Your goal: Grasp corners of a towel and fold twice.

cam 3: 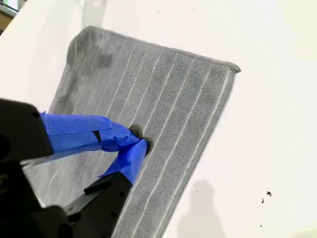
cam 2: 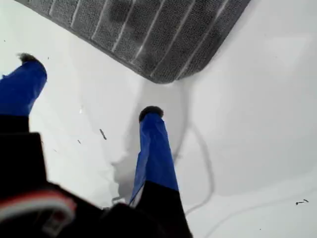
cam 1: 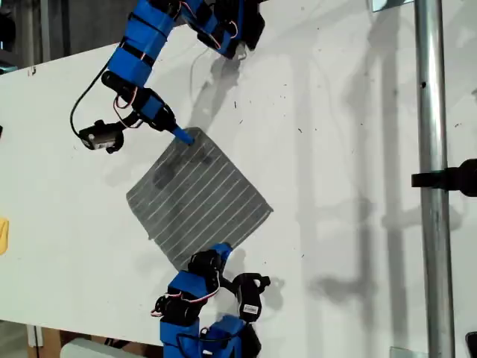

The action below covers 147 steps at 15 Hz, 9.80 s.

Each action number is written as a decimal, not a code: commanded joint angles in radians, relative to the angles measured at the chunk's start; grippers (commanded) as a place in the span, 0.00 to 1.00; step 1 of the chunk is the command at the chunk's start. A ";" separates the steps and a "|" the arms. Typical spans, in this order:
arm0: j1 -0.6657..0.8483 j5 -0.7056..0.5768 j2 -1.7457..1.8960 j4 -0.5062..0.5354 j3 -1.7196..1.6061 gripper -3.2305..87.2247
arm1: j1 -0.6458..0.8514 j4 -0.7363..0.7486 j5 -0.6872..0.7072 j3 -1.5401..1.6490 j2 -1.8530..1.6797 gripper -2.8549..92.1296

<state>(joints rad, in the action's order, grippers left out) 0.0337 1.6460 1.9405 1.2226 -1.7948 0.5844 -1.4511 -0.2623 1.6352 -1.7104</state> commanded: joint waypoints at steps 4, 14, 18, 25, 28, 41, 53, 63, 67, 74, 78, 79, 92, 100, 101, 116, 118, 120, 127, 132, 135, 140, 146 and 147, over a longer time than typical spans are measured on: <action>-0.017 -0.008 0.003 0.018 0.069 0.00 | 0.040 0.249 0.086 0.129 0.123 0.45; -0.011 0.017 0.003 0.015 0.038 0.00 | 0.117 0.423 0.213 0.071 0.433 0.16; -0.003 0.051 -0.034 0.040 0.057 0.00 | 0.048 0.439 0.207 0.026 0.453 0.03; 0.002 -0.135 -0.308 0.077 0.376 0.42 | 0.002 0.436 0.172 -0.017 0.485 0.03; 0.020 -0.232 -0.546 0.186 0.675 0.46 | 0.002 0.436 0.164 -0.017 0.485 0.03; -0.026 -0.230 -1.103 0.069 0.945 0.36 | -0.021 0.422 0.141 -0.017 0.434 0.03; -0.058 -0.206 -1.239 0.095 0.951 0.01 | -0.017 0.394 0.133 0.011 0.322 0.03; -0.086 -0.138 -0.973 0.356 0.956 0.45 | -0.018 0.399 0.133 0.044 0.304 0.03; -0.066 -0.178 -0.946 0.354 0.965 0.49 | -0.018 0.403 0.132 0.052 0.296 0.03; -0.048 -0.164 -1.256 0.229 0.980 0.35 | -0.025 0.407 0.129 0.063 0.273 0.03; -0.046 -0.160 -1.167 0.288 0.983 0.32 | -0.023 0.419 0.126 0.089 0.268 0.03; -0.052 -0.146 -1.114 0.331 0.983 0.36 | -0.018 0.422 0.126 0.092 0.268 0.03; 0.012 -0.216 -1.239 0.212 0.988 0.27 | -0.009 0.433 0.126 0.103 0.235 0.03; -0.006 -0.195 -1.166 0.285 0.983 0.00 | -0.028 0.428 0.089 0.114 0.222 0.03; -0.012 -0.192 -1.152 0.310 0.980 0.00 | -0.055 0.425 0.055 0.120 0.222 0.03; -0.482 0.169 -0.675 0.434 0.572 0.00 | -0.899 0.163 -0.773 0.048 0.029 0.03; -0.342 0.097 -0.485 0.413 0.359 0.00 | -0.723 0.189 -0.649 0.063 0.006 0.03; -0.158 -0.057 -0.307 0.322 0.170 0.00 | -0.512 0.224 -0.499 0.074 -0.002 0.03; 0.354 -0.509 -0.239 0.336 0.169 0.00 | 0.017 0.359 -0.081 -0.112 0.132 0.03; 0.383 -0.499 -0.137 0.353 0.089 0.00 | 0.002 0.336 -0.063 -0.107 0.109 0.03; 0.267 -0.402 -0.160 0.207 -0.025 0.00 | -0.023 0.353 -0.141 0.046 0.141 0.03; 0.202 -0.318 -0.264 0.057 -0.126 0.00 | -0.061 0.382 -0.215 0.109 0.262 0.03; 0.201 -0.290 -0.291 -0.025 -0.229 0.00 | -0.086 0.417 -0.239 0.083 0.387 0.03; 0.202 -0.278 -0.307 -0.025 -0.241 0.01 | -0.083 0.417 -0.239 0.080 0.396 0.03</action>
<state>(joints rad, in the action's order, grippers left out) 0.2500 1.3545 1.6352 1.1919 -2.0172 0.4863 -1.0278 -0.4955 1.7257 -1.3100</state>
